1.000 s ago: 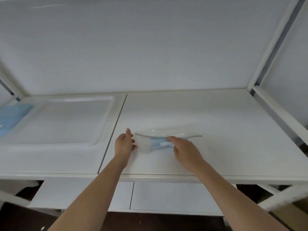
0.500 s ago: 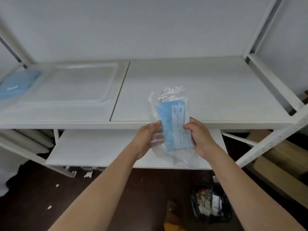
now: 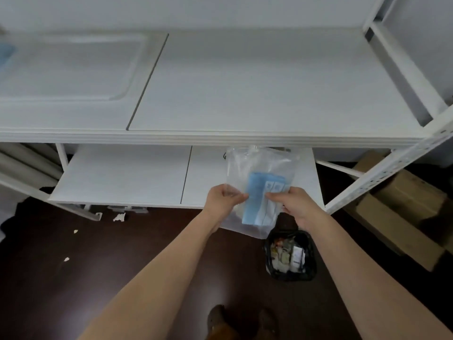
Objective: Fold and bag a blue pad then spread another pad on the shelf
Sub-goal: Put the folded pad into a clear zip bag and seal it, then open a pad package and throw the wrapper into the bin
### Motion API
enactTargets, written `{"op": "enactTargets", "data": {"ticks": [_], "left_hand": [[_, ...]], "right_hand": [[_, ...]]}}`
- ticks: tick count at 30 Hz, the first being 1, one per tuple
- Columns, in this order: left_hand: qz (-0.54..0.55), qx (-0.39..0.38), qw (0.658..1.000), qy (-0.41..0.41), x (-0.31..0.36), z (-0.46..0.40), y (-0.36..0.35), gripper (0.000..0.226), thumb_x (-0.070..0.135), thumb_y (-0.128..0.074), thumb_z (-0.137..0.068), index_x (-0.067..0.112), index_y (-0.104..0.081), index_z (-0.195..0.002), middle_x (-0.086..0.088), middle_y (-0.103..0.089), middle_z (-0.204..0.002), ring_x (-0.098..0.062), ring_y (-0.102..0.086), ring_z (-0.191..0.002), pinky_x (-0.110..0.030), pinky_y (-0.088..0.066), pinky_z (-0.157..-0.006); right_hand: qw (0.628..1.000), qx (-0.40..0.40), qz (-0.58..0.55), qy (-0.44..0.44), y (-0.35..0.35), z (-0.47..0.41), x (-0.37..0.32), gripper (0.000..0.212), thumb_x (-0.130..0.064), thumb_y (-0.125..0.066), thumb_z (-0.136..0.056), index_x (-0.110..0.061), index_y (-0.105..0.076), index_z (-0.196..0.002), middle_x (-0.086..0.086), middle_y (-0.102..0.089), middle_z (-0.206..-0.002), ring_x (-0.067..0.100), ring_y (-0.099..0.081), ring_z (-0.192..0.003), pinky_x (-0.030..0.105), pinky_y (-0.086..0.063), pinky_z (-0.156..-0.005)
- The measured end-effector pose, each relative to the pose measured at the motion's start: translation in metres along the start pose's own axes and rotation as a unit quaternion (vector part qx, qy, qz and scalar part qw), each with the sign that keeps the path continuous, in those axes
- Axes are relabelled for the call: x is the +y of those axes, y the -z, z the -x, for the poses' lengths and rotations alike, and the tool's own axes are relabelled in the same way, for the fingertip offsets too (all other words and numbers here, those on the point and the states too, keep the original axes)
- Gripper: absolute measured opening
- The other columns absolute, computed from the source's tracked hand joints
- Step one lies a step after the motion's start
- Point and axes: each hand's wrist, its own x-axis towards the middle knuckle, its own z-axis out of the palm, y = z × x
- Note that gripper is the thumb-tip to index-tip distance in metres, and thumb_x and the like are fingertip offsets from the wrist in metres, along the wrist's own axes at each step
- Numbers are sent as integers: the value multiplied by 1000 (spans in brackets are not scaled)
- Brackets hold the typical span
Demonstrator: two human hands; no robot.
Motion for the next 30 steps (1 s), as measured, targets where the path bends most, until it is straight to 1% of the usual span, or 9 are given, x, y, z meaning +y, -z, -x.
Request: {"op": "enactTargets", "data": {"ticks": [3, 5, 8, 16, 19, 21, 25, 28, 30], "left_hand": [[-14, 23, 999, 45, -27, -12, -40, 48, 21, -75, -81, 10, -52, -122, -3, -55, -110, -16, -58, -96, -21, -45, -75], [16, 24, 998, 64, -44, -19, -65, 53, 19, -71, -84, 9, -45, -129, -1, -52, -107, -11, -55, -89, -18, -42, -71], [25, 19, 995, 95, -72, -29, -93, 52, 21, -68, -85, 10, -45, -130, -3, -52, -113, -10, -53, -92, -17, -40, -74], [22, 16, 992, 122, -137, -61, -141, 43, 20, -64, -87, 13, -50, -127, -7, -54, -124, -14, -54, -98, -23, -41, -80], [15, 29, 991, 131, -154, -68, -147, 46, 21, -64, -88, 12, -47, -130, -7, -53, -125, -13, -53, -100, -22, -38, -81], [9, 33, 989, 144, -162, -67, -148, 47, 22, -64, -88, 12, -47, -131, -7, -52, -124, -13, -52, -98, -22, -37, -81], [1, 41, 986, 163, -160, -58, -140, 43, 20, -64, -88, 11, -50, -127, -7, -55, -122, -13, -53, -97, -22, -38, -82], [0, 44, 987, 152, -141, -48, -124, 35, 18, -62, -89, 9, -54, -121, -5, -57, -110, -9, -53, -85, -18, -39, -74], [8, 52, 989, 140, -124, -43, -109, 30, 16, -62, -89, 9, -56, -117, -4, -56, -101, -5, -50, -73, -18, -39, -67]], "right_hand": [[997, 57, 6, -43, 27, -20, 40, 21, -7, -65, -85, -8, -63, -106, 10, -67, -104, 21, -62, -90, 26, -46, -64], [993, 100, 7, -67, 46, -36, 70, 28, -10, -64, -86, -6, -59, -114, 10, -64, -104, 22, -60, -93, 28, -48, -69], [982, 157, -15, -108, 68, -55, 116, 34, -9, -60, -88, -5, -54, -121, 10, -61, -99, 19, -57, -84, 30, -48, -73], [944, 283, -49, -160, 110, -103, 210, 39, -10, -58, -90, 0, -51, -127, 20, -58, -119, 27, -56, -91, 34, -48, -81], [936, 289, -39, -198, 114, -110, 235, 48, -11, -61, -90, 2, -46, -133, 18, -53, -130, 33, -54, -112, 31, -43, -84], [928, 276, -35, -247, 113, -107, 246, 53, -12, -63, -88, 3, -44, -135, 17, -51, -129, 33, -53, -114, 32, -43, -84], [930, 208, -13, -303, 114, -101, 252, 44, -15, -64, -79, 0, -54, -119, 16, -59, -102, 32, -59, -103, 32, -44, -73], [937, 188, 14, -293, 104, -99, 221, 28, -14, -62, -84, -2, -55, -109, 15, -58, -101, 27, -58, -95, 32, -46, -79], [949, 152, 15, -274, 90, -95, 190, 21, -13, -62, -79, -5, -53, -96, 12, -53, -83, 23, -51, -68, 29, -43, -59]]}}
